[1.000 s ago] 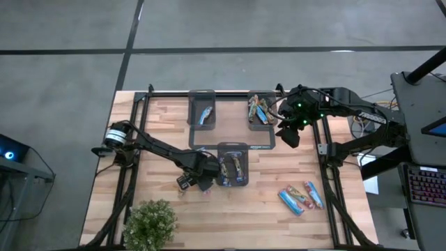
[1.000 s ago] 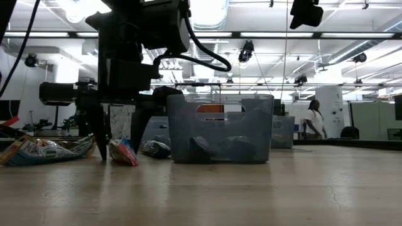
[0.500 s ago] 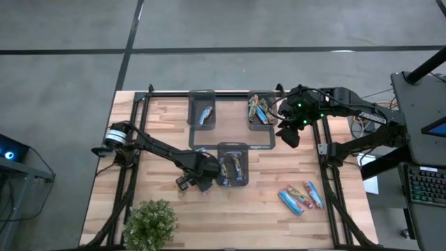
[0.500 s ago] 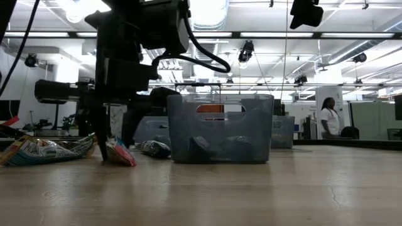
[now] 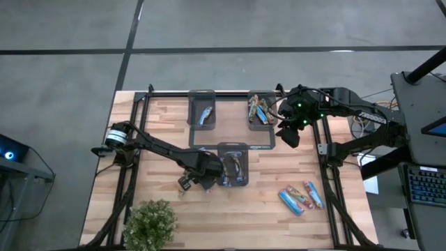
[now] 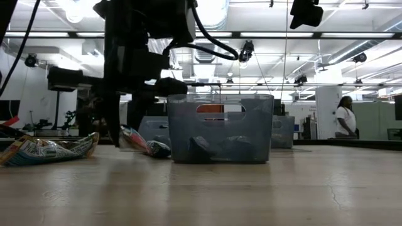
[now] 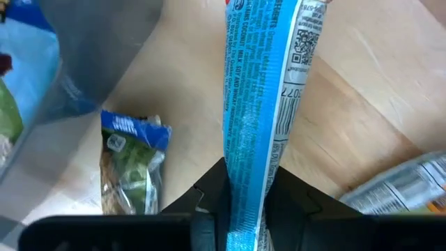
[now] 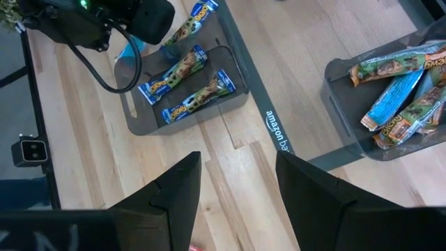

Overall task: Pick and place Granola Bars by type
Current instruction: Put the red granola bar into the left black bin

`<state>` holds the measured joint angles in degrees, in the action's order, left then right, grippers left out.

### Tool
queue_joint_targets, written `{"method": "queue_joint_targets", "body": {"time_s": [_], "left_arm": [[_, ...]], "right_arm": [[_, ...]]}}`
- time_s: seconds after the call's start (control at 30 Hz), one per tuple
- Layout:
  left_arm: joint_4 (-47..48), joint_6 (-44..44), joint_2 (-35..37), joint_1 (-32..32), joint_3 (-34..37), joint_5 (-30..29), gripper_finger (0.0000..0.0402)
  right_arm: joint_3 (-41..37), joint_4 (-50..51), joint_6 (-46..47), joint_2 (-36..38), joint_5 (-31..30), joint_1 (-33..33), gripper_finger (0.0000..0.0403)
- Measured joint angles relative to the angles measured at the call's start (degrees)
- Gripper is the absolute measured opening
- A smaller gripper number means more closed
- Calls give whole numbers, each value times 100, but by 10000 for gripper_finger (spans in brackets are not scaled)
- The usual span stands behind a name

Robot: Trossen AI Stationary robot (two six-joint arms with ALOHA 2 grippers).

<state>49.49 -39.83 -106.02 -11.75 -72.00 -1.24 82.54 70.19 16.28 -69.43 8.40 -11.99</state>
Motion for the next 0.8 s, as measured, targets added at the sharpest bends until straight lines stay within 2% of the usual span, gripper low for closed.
{"method": "queue_joint_targets", "body": {"time_s": [0.23, 0.47, 0.8], "left_arm": [[822, 57, 32, -2, -319, -89, 57], [1701, 354, 168, 14, -771, -692, 57], [2378, 665, 406, 334, -1488, -908, 57]], "right_arm": [[0, 1, -40, 0, 0, 0, 178], [0, 0, -127, 0, -2, 0, 178], [0, -2, -211, 0, -2, 0, 178]]}}
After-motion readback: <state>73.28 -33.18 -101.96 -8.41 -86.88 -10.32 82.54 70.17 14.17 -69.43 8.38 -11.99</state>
